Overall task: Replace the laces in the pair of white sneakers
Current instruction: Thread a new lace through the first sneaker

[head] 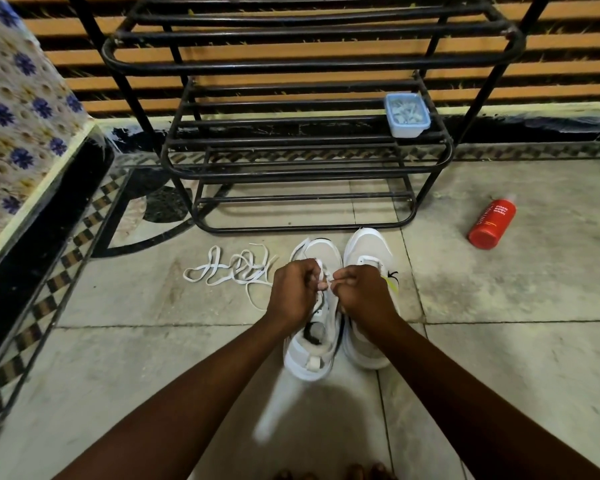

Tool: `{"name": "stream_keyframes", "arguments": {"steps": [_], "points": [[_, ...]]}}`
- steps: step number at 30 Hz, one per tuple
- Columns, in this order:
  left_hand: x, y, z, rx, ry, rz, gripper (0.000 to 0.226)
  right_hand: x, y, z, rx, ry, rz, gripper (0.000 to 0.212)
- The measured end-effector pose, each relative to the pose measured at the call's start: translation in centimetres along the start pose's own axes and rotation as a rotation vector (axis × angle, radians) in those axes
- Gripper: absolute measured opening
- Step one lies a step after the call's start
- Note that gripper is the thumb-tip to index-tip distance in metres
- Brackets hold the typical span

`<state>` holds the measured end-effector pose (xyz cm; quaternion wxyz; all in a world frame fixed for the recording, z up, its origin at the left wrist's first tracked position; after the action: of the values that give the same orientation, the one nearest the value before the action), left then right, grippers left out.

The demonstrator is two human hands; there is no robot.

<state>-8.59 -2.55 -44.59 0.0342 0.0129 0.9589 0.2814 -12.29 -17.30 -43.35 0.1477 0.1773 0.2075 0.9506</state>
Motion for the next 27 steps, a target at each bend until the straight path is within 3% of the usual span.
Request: {"name": "stream_keyframes", "arguments": {"steps": [2, 4, 9, 16, 17, 20, 22, 25, 27], "points": [[-0.1, 0.1, 0.3, -0.027, 0.026, -0.024, 0.041, -0.1, 0.0, 0.2, 0.013, 0.004, 0.052, 0.027], [-0.2, 0.2, 0.6, -0.03, 0.091, -0.013, 0.039, -0.3, 0.0, 1.1, 0.14, 0.124, 0.084, 0.02], [-0.2, 0.6, 0.4, 0.015, 0.165, -0.03, 0.018, 0.1, 0.0, 3.3, 0.368, 0.324, 0.025, 0.014], [0.4, 1.1, 0.2, 0.027, 0.128, -0.043, 0.031, 0.0, -0.9, 4.3, 0.642, 0.377, 0.02, 0.016], [0.4, 1.0, 0.3, 0.001, 0.108, -0.04, 0.03, 0.0, -1.1, 4.4, 0.671, 0.422, 0.047, 0.017], [0.6, 1.1, 0.5, -0.376, 0.018, -0.061, 0.044, 0.4, -2.0, 4.7, 0.821, 0.593, 0.112, 0.017], [0.6, 1.5, 0.9, -0.458, 0.051, -0.071, 0.064, 0.6, -1.7, 4.9, 0.894, 0.708, 0.044, 0.02], [0.5, 1.6, 1.0, -0.462, 0.028, -0.043, 0.083, 0.5, 0.9, 5.5, 0.609, 0.774, -0.164, 0.027], [0.5, 1.4, 0.9, -0.474, -0.017, 0.005, 0.075, -0.6, 3.5, 4.8, 0.126, 0.57, -0.257, 0.031]]}}
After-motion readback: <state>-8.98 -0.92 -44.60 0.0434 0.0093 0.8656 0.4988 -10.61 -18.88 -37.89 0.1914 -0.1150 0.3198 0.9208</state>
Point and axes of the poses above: each hand's wrist, its own x-axis away from the middle knuckle, its own y-axis out of the back of the hand, z = x × y, the point moved 6 cm from there along -x, towards the middle knuckle, and after that the axes turned 4 degrees about -z, right-handed, at the moved point
